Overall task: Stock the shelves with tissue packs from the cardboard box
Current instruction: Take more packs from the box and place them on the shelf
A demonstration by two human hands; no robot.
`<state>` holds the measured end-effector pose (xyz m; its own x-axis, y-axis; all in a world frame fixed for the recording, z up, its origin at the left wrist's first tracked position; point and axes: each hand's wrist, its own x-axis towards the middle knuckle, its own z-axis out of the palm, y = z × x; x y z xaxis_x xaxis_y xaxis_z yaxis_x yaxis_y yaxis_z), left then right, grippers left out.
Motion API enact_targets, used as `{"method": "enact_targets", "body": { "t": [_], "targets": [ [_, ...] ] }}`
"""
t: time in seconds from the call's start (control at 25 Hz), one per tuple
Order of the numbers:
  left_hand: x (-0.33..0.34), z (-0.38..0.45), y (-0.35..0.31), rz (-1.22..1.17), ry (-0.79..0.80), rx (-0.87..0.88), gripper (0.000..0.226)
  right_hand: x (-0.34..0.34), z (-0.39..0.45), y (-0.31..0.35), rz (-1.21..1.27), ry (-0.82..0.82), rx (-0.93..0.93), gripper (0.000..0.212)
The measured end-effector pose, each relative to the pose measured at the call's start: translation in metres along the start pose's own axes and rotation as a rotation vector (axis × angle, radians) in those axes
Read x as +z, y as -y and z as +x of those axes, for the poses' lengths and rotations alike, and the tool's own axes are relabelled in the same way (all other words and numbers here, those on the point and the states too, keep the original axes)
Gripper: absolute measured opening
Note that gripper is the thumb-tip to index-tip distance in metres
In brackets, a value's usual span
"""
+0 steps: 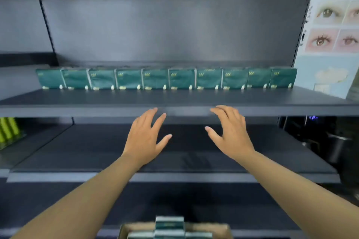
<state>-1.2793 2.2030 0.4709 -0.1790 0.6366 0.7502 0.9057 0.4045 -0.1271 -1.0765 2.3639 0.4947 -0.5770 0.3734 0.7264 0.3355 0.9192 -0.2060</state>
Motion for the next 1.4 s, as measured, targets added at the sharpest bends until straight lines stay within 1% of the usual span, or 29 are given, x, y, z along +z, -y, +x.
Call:
{"method": "enact_targets", "body": {
  "t": [0.12,0.24,0.36,0.44,0.52,0.56,0.6,0.68,0.72,0.8,0.88,0.96,1.08,1.16,1.32,1.4],
  "targets": [
    [0.009,-0.097,0.026,0.005,0.116,-0.012,0.06,0.048,-0.071,0.046,0.051,0.129,0.081,0.048],
    [0.033,-0.198,0.038,0.004,0.365,-0.08,0.055,0.101,-0.141,0.077,0.097,0.31,0.141,0.048],
    [0.061,-0.296,0.033,-0.038,0.645,-0.209,0.052,0.153,-0.209,0.092,0.191,0.479,0.162,0.049],
    [0.079,-0.355,0.025,-0.078,0.763,-0.273,0.049,0.182,-0.254,0.1,0.284,0.611,0.187,0.044],
    [0.094,-0.403,0.02,-0.141,0.897,-0.354,0.053,0.204,-0.296,0.108,0.369,0.74,0.242,0.037],
    [0.102,-0.425,0.019,-0.164,0.943,-0.384,0.053,0.216,-0.317,0.112,0.409,0.791,0.272,0.036],
    [0.109,-0.443,0.02,-0.166,0.963,-0.364,0.056,0.226,-0.335,0.116,0.441,0.845,0.301,0.035],
    [0.12,-0.469,0.023,-0.153,1.036,-0.287,0.074,0.243,-0.362,0.126,0.49,0.955,0.344,0.032],
    [0.123,-0.475,0.023,-0.159,1.061,-0.278,0.081,0.251,-0.372,0.131,0.517,1.008,0.358,0.03],
    [0.127,-0.483,0.023,-0.189,1.052,-0.319,0.086,0.267,-0.388,0.139,0.542,1.112,0.34,0.027],
    [0.123,-0.481,0.021,-0.201,1.052,-0.342,0.087,0.278,-0.394,0.142,0.527,1.181,0.303,0.029],
    [0.121,-0.479,0.02,-0.223,1.033,-0.355,0.085,0.284,-0.394,0.142,0.5,1.195,0.306,0.03],
    [0.12,-0.477,0.02,-0.265,1.002,-0.404,0.076,0.287,-0.391,0.139,0.45,1.162,0.32,0.033],
    [0.118,-0.477,0.019,-0.26,0.993,-0.404,0.076,0.289,-0.392,0.138,0.443,1.144,0.335,0.036],
    [0.116,-0.477,0.021,-0.244,1.035,-0.393,0.08,0.294,-0.398,0.144,0.437,1.038,0.367,0.039],
    [0.114,-0.473,0.024,-0.216,1.042,-0.348,0.081,0.292,-0.397,0.148,0.445,0.987,0.384,0.037]
  ]
}}
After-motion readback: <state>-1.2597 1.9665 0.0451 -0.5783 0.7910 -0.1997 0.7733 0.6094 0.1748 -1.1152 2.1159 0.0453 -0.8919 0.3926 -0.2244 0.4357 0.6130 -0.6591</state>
